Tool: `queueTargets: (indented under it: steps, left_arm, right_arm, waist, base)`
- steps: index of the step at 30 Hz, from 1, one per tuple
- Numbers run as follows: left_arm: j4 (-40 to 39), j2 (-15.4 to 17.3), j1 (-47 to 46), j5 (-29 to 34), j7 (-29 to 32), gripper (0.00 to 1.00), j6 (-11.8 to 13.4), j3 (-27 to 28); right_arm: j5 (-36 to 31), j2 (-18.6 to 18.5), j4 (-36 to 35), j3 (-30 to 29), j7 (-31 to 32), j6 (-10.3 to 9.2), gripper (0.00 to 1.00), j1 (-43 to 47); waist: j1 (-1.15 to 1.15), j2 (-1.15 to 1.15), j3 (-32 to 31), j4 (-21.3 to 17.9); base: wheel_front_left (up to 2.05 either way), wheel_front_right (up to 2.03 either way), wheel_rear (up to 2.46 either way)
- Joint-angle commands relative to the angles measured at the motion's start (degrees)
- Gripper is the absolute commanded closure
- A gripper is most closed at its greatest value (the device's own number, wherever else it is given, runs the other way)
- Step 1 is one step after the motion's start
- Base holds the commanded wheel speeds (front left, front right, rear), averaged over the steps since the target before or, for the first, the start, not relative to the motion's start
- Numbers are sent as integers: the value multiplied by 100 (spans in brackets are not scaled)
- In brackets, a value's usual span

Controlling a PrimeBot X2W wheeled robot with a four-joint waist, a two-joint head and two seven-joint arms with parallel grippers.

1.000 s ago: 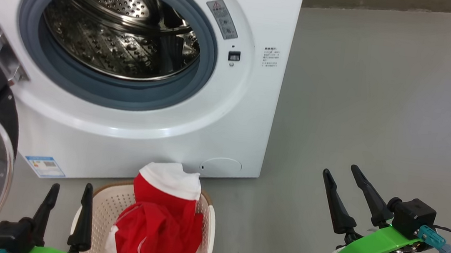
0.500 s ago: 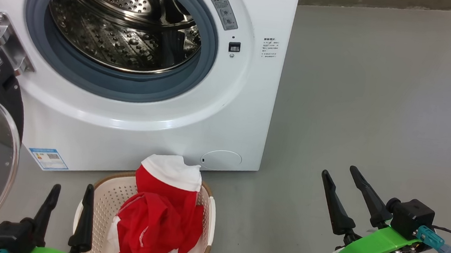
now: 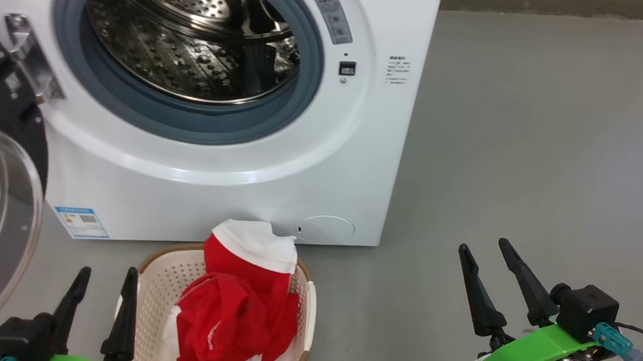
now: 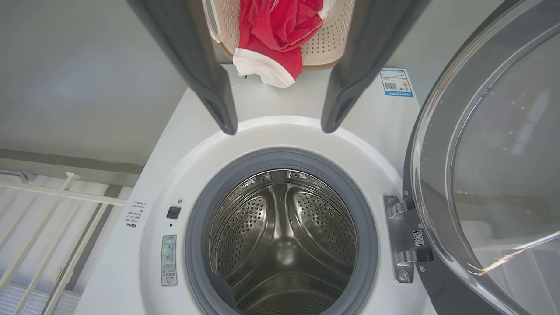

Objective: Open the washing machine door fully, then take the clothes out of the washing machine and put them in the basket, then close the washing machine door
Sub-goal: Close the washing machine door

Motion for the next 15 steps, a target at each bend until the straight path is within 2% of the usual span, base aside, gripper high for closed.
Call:
queueTargets:
  steps: [1, 15]
  left_arm:
    - [-98, 141, -226, 9, -63, 0, 11, 197]
    - [-28, 196, -154, 35, 39, 0, 160, 149]
  right_arm:
    - [20, -12, -120, 125, -36, 37, 0, -30]
    - [145, 0, -47, 305, -36, 37, 0, -29]
  waist:
    - [0, 0, -58, 88]
    - [0, 0, -187, 931]
  base:
    - [0, 0, 0]
    - [0, 0, 0]
